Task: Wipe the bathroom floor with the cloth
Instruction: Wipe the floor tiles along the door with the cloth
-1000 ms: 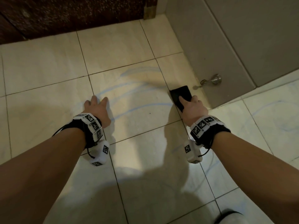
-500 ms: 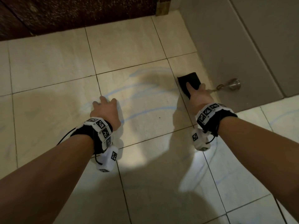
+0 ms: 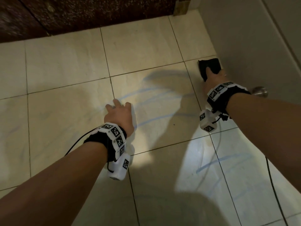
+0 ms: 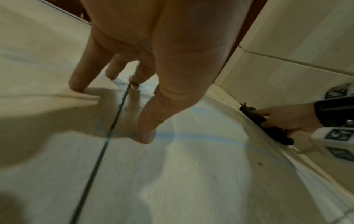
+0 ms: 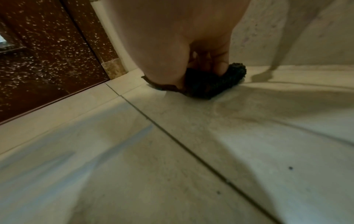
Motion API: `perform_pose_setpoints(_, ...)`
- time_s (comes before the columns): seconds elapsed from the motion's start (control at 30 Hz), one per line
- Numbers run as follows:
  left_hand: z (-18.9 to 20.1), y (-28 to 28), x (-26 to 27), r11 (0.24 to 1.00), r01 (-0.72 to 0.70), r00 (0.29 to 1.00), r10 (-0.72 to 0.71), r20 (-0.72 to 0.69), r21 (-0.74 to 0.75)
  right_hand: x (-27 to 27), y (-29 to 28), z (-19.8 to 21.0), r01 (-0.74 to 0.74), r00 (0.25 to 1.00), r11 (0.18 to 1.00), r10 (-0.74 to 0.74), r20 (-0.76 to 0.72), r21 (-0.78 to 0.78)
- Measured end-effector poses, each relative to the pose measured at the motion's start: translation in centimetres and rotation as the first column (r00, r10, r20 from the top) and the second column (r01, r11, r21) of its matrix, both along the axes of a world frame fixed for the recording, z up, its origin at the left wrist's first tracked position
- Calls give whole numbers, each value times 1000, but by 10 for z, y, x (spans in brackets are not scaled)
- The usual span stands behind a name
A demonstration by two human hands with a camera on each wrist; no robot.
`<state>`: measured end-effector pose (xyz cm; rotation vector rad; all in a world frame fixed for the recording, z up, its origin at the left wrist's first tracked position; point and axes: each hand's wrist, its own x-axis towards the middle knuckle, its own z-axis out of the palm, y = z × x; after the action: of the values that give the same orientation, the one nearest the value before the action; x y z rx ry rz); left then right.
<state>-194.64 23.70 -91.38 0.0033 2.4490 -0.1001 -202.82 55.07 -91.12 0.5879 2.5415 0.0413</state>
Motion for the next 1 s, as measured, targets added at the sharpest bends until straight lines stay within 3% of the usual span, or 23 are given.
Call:
perform_pose_setpoints(0.2,4,-1,2,1000,-2,1000,3,-17,29,-8,4,2,55,998,996,-52,39,-75)
perform_pose_setpoints(0.4,5,-10,5,998,37,999,-36,-19,51,-9,-11,-3,30,999,984,-34,-19,-175)
perform_pose_setpoints(0.57,5,-32,4,985,-8,997,22,-75,174,-9,-48,-7,-104,991,965,80,-105,-240)
perform_pose_setpoints(0.67,0,-55,11,985,-89,980,113,-163,149,-14,-66,-6,-139,989,957,118,-94,-256)
perform_pose_setpoints(0.77,-7,-68,13,984,-100,980,124,-159,148,-18,-85,-5,-218,975,937,199,-97,-271)
perform_pose_setpoints(1.0,-8,-67,9,981,-119,983,137,-118,150,-20,-164,-4,-489,870,819,484,-98,-301)
